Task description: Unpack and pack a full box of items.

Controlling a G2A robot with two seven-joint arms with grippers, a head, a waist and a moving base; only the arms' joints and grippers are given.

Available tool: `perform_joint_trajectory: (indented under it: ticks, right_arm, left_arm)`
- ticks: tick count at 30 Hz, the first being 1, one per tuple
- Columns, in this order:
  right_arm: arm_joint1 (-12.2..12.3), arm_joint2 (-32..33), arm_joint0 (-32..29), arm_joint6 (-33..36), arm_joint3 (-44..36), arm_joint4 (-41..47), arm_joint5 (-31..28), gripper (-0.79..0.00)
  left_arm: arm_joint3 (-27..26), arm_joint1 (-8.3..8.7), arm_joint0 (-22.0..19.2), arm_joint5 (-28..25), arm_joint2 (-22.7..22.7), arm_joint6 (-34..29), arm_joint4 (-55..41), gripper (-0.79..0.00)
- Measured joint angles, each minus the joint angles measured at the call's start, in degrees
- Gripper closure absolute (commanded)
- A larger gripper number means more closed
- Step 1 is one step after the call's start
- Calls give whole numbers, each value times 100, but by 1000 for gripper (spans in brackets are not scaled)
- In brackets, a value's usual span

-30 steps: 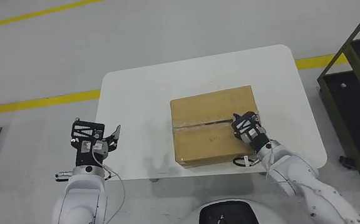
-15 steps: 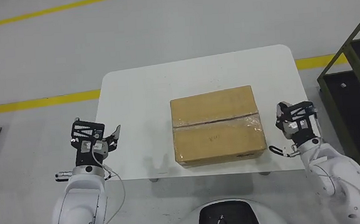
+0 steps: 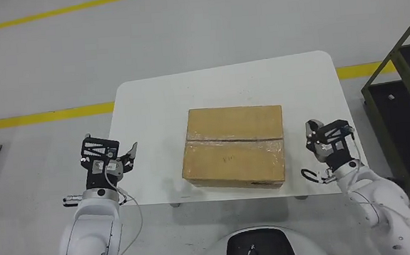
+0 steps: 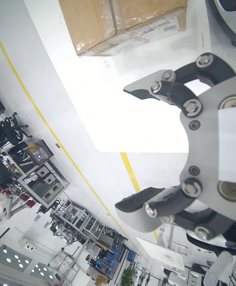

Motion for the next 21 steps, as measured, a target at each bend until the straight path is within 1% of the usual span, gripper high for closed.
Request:
perform_joint_trajectory:
  ticks: [3, 5, 7, 10, 11, 12, 13, 14, 15, 16, 19, 21]
  right_arm:
    - [63, 659, -201, 74, -539, 91, -219, 0]
    - [89, 1056, -386, 109, -925, 163, -292, 0]
    - [99, 1335, -606, 112, -1272, 248, -352, 0]
    - [104, 1647, -987, 38, -1621, 235, -400, 0]
    - [101, 1727, -1121, -1, -1688, 215, -389, 0]
    - [97, 1795, -1254, -47, -1743, 217, -384, 0]
    - [90, 1869, -1425, -115, -1796, 235, -384, 0]
    - [85, 1917, -1543, -169, -1828, 246, -390, 0]
    - [80, 1959, -1651, -227, -1854, 240, -398, 0]
    - [75, 2002, -1777, -311, -1873, 203, -406, 0]
    - [57, 2025, -2022, -568, -1858, 126, -417, 0]
    - [47, 1992, -2121, -709, -1816, 128, -444, 0]
  left_arm:
    - [-73, -8, 34, 0, 87, 482, -66, -785]
    - [-46, -8, 112, 14, 196, 1149, -15, -785]
    - [101, -7, 247, 75, 340, 1762, 302, -785]
    - [130, -18, 392, 303, 510, 2301, 659, -785]
    - [124, -23, 445, 372, 573, 2402, 776, -767]
    - [124, -33, 503, 424, 640, 2444, 820, -702]
    - [111, -44, 563, 469, 709, 2391, 749, -385]
    - [95, -52, 600, 482, 757, 2314, 661, -286]
    - [82, -60, 639, 475, 804, 2221, 563, -89]
    - [63, -74, 692, 453, 861, 2064, 381, -3]
    - [-14, -111, 781, 435, 911, 1657, -323, 0]
    - [-69, -124, 828, 443, 888, 1519, -655, 0]
